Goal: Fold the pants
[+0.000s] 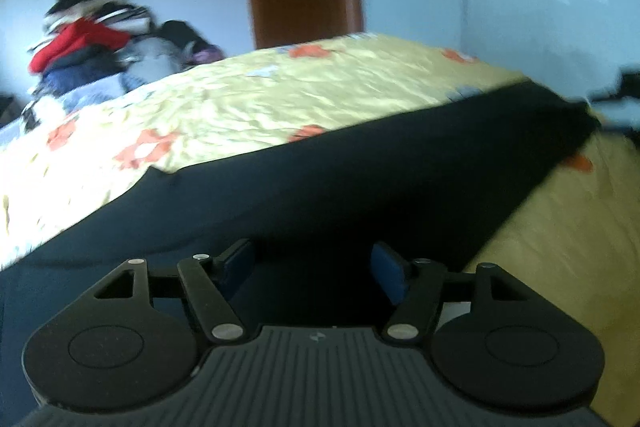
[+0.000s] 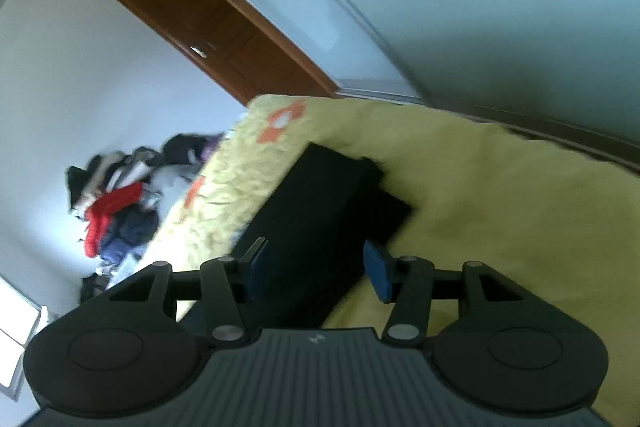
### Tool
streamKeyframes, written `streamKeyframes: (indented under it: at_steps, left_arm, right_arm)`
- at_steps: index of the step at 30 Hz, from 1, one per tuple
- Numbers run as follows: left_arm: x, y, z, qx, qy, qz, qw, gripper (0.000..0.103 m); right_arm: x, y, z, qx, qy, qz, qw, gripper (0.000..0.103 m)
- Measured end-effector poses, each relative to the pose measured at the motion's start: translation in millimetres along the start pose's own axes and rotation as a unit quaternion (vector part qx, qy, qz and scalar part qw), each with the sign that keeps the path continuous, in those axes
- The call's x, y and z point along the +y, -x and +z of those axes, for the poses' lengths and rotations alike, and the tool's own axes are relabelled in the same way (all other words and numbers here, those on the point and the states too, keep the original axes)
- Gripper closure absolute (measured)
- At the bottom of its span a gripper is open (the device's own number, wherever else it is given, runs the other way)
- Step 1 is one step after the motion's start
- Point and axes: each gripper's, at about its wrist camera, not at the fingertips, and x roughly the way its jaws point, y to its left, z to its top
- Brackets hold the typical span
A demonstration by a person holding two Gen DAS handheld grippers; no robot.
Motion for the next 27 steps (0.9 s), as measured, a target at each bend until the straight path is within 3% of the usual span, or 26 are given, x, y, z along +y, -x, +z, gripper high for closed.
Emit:
streamKeyframes:
  at_steps: [3, 11, 12, 13, 14, 15, 21, 24, 27]
  left_arm:
    - [8, -4, -1, 0.004, 0.040, 0.000, 0.9992, 0.033]
    - [9, -1, -6, 0.005, 0.036, 0.014, 0.9992, 0.030]
    - [10, -1, -6, 0.005, 0.036, 0.016, 0.9992, 0.030]
    - [11, 0, -6, 0.003, 0.034, 0.019, 0.9992, 0.030]
    - [12, 1, -7, 0.001, 0.033, 0.023, 0.9992, 0.030]
    - [12, 3, -7, -0.002, 0.032, 0.029, 0.9991, 0.029]
    - [22, 6, -3, -0.013, 0.060, 0.047, 0.9970, 0.029]
    - [25, 10, -2, -0.019, 0.064, 0.061, 0.9959, 0.029]
    - [29, 14, -2, -0.024, 0.066, 0.077, 0.9945, 0.028]
  right_arm:
    - [-9, -6, -4, 0.034, -0.032, 0.014, 0.999, 0.052]
    - [-7, -33, 3, -0.018, -0.038, 0.022, 0.999, 0.055]
    - [-6, -39, 6, -0.023, -0.031, 0.020, 0.999, 0.064]
    - [-9, -48, 10, -0.024, -0.028, 0.013, 0.999, 0.086]
    - [-11, -50, 11, -0.022, -0.032, 0.010, 0.999, 0.093]
    - [-13, -51, 12, -0.020, -0.038, 0.015, 0.999, 0.093]
    - [29, -42, 9, -0.030, 0.024, 0.087, 0.995, 0.093]
    - [71, -47, 2, -0.005, 0.068, 0.134, 0.989, 0.093]
    - [113, -53, -23, 0.039, 0.117, 0.192, 0.974, 0.093]
